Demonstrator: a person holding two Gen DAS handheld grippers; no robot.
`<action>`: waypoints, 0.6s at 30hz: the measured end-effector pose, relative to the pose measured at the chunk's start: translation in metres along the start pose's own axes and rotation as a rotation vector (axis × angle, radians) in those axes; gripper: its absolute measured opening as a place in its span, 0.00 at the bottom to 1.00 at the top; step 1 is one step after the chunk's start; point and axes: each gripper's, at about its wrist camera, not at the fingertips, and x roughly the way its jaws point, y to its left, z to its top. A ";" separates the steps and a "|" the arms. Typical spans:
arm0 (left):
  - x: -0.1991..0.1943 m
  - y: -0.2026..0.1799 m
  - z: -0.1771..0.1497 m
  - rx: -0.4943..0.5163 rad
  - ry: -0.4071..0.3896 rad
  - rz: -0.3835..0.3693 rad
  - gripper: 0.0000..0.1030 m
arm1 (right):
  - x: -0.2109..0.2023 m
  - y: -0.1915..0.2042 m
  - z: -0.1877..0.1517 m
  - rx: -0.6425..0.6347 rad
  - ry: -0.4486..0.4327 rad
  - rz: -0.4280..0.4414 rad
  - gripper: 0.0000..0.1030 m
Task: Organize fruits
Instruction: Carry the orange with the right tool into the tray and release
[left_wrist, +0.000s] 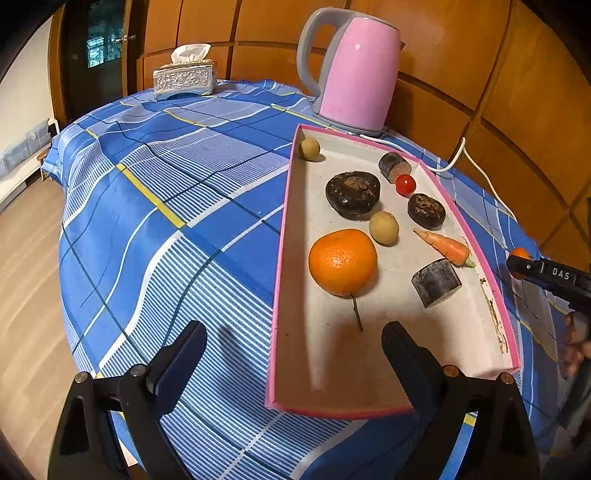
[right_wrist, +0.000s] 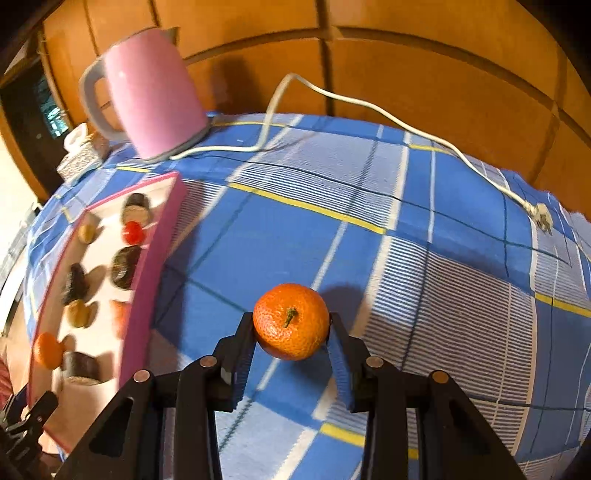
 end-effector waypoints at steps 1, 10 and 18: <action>-0.001 0.000 0.000 -0.002 -0.002 -0.002 0.93 | -0.003 0.005 0.000 -0.010 -0.007 0.009 0.37; -0.006 0.003 0.000 -0.014 -0.014 -0.013 0.93 | -0.027 0.061 0.004 -0.125 -0.051 0.117 0.37; -0.006 0.004 0.000 -0.021 -0.016 -0.012 0.93 | -0.026 0.113 0.005 -0.236 -0.043 0.190 0.37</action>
